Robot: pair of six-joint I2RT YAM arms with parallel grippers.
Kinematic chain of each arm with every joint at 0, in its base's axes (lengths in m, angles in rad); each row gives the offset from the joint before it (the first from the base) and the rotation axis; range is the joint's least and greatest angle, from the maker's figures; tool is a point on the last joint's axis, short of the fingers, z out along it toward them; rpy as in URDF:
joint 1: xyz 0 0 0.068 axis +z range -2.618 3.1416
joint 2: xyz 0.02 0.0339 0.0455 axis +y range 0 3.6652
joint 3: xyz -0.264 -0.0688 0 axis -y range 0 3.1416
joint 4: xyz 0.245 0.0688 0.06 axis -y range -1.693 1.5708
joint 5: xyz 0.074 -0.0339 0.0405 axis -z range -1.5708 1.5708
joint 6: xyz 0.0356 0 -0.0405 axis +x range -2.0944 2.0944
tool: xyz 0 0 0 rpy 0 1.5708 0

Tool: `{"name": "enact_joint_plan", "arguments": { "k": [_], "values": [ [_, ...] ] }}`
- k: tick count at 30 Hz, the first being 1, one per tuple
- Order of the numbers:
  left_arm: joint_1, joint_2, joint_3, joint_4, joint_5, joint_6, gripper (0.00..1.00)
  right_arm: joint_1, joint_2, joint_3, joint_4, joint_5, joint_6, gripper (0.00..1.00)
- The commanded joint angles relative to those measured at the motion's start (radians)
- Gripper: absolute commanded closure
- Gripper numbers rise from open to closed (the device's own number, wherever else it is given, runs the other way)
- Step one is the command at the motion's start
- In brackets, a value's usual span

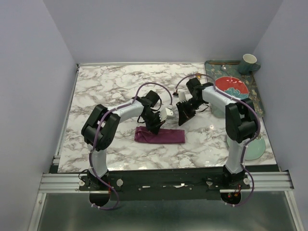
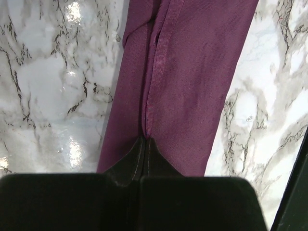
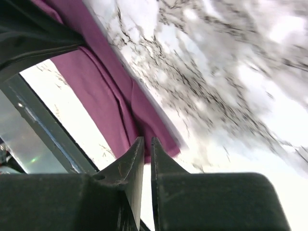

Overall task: Fold the napkin into a case and place the utensils inside
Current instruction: Fold the 2/3-rectangle-folded napkin at the center of the board.

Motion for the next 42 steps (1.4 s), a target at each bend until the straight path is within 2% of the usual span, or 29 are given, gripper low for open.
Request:
{"name": "enact_joint_plan", "arguments": {
  "k": [1,9,13,20,31,42],
  "values": [
    [0.002,0.038,0.034,-0.031,-0.022,-0.003,1.00,-0.042,-0.079,0.019,-0.054,-0.030,0.008,0.80],
    [-0.002,0.003,0.037,-0.039,-0.005,-0.002,1.00,-0.043,-0.073,-0.007,-0.054,-0.059,0.028,0.78],
    [-0.007,-0.014,0.046,-0.050,0.003,0.000,1.00,-0.042,-0.027,0.057,-0.055,-0.088,0.048,0.74],
    [-0.018,-0.022,0.035,-0.045,0.012,0.008,1.00,-0.036,0.091,0.166,-0.026,-0.117,0.087,0.74],
    [-0.053,-0.068,-0.060,0.010,0.029,-0.041,1.00,0.093,0.223,0.223,0.054,-0.168,0.134,0.74],
    [-0.053,-0.104,-0.043,0.010,0.041,-0.074,1.00,0.176,0.266,0.193,0.080,-0.168,0.105,0.75]
  ]
}}
